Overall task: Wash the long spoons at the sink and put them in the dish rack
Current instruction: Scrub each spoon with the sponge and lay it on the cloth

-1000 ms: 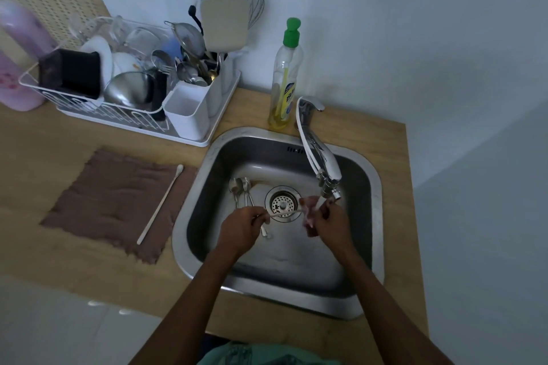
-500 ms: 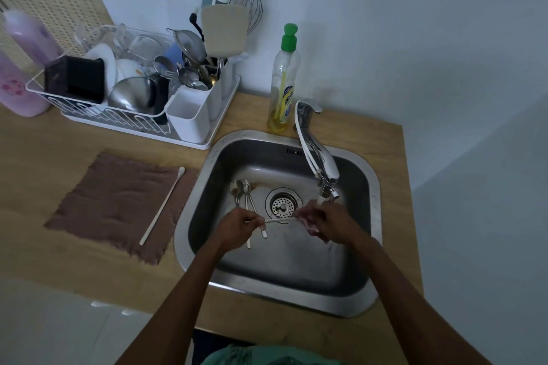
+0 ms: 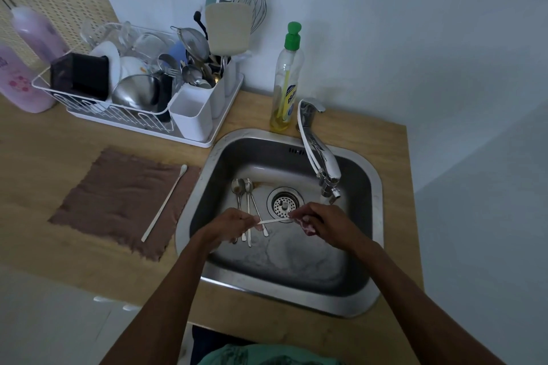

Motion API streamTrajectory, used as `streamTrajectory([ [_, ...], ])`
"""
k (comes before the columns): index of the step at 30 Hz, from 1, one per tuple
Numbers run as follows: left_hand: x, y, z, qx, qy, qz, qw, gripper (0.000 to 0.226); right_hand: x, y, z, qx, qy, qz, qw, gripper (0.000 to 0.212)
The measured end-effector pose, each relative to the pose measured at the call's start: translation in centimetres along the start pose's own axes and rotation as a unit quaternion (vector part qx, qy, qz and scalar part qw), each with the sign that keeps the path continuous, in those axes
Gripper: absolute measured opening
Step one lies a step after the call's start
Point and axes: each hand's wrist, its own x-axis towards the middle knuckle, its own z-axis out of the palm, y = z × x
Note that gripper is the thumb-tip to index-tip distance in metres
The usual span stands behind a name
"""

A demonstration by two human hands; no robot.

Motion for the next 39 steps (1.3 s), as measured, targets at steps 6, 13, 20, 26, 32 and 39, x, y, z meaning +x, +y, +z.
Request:
streamTrajectory([
  [6, 0.1, 0.0, 0.6, -0.001, 0.029, 0.02, 0.999, 0.031, 0.4, -0.7, 0.8, 0.011, 0.107, 0.055, 0.993, 0.024],
  [13, 0.2, 0.8, 4.4, 0.016, 0.159, 0.11, 0.981, 0.027, 2.9, 1.1, 4.1, 0.149, 0.314, 0.285, 0.893, 0.031],
  [20, 0.8, -1.6, 4.0, 0.021, 0.189, 0.098, 0.977, 0.025, 2.0, 0.6, 2.2, 0.171, 0.172, 0.246, 0.938, 0.02],
  [26, -0.1, -0.2, 5.2, 0.029, 0.23, 0.118, 0.965, 0.021, 2.2, 0.4, 3.2, 0.187, 0.26, 0.257, 0.912, 0.018],
  [32, 0.2, -0.6, 6.7, 0.035, 0.273, 0.113, 0.955, 0.019, 2.7, 0.2, 4.2, 0.242, 0.31, 0.282, 0.875, 0.02],
  [39, -0.4, -1.6, 6.2, 0.034, 0.243, 0.118, 0.962, 0.02, 1.7, 1.1, 3.3, 0.236, 0.269, 0.265, 0.896, 0.01],
])
